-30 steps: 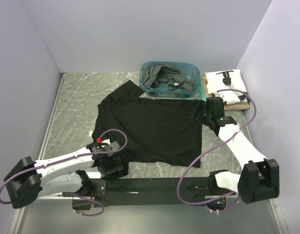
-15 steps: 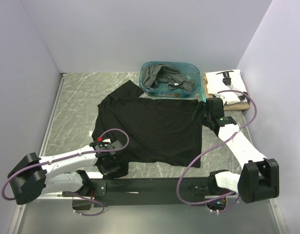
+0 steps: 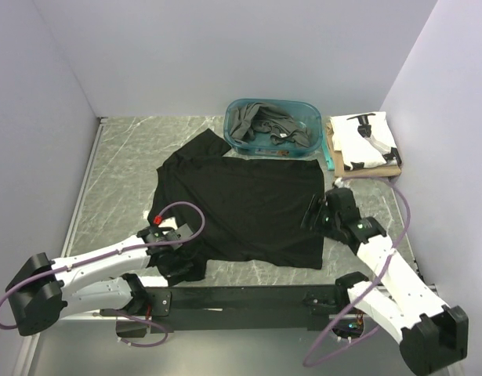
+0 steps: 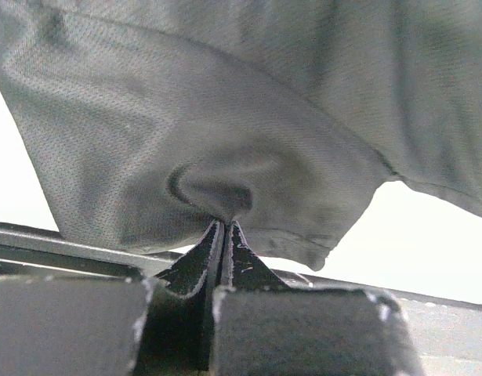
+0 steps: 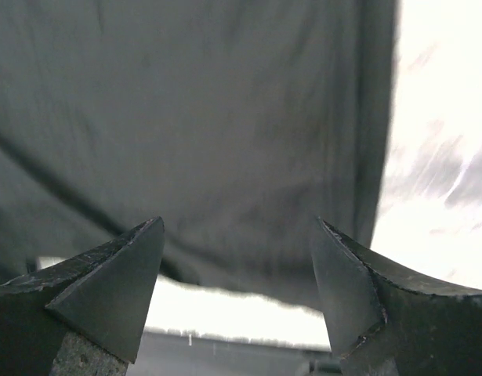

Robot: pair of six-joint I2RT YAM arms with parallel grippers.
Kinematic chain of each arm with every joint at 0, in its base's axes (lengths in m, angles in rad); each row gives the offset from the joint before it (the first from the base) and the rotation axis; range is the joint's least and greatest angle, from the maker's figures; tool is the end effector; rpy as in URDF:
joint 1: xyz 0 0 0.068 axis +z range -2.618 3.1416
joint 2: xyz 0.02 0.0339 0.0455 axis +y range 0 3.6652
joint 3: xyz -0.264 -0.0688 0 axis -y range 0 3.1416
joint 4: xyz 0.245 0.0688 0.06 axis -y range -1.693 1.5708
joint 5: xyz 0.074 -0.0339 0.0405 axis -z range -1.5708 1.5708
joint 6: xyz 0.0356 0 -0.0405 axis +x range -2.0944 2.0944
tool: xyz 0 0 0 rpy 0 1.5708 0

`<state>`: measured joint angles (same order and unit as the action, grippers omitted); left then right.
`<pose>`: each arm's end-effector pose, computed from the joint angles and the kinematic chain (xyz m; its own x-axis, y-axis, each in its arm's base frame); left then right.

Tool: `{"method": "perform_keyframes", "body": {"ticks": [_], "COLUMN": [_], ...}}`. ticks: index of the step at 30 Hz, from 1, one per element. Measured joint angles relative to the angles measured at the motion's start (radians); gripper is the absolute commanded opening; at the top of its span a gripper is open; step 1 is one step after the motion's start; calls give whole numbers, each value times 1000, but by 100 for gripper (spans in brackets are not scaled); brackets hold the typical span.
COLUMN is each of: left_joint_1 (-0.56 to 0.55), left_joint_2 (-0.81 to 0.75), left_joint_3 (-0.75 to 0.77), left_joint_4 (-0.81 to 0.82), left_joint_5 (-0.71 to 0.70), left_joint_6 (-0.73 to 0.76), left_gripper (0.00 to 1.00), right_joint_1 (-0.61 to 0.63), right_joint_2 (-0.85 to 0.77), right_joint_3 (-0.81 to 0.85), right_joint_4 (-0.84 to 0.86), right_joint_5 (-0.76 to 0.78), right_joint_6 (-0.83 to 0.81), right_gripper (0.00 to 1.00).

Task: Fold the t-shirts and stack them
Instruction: Fold the tshirt

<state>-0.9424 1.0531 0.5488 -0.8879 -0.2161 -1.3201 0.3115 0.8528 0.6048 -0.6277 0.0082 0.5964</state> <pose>0.0956 -0.1186 0.1700 -0.8873 -0.3886 -0.2485 -0.3699 0.9213 -0.1197 0.1607 0.0514 0.2262 -0.7742 0.3408 -0.5334 0.1612 0.9211 0.3545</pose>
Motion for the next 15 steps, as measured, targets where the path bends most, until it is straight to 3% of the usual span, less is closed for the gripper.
{"method": "perform_keyframes", "body": {"ticks": [9,15], "left_joint_1": [0,0], "left_joint_2": [-29,-31], "left_joint_3": [8,14], "left_joint_4": [14,27], "left_joint_5": [-21,-27], "left_joint_6": [24,58], "left_gripper": [1,1], "right_joint_1": [93,117], "right_joint_2": [-86,-53], "right_joint_3": [-84,-153], "right_joint_4": [-179,-216], "right_joint_5": [-56,-79], "right_joint_6": [152,223], "right_gripper": [78,75]}}
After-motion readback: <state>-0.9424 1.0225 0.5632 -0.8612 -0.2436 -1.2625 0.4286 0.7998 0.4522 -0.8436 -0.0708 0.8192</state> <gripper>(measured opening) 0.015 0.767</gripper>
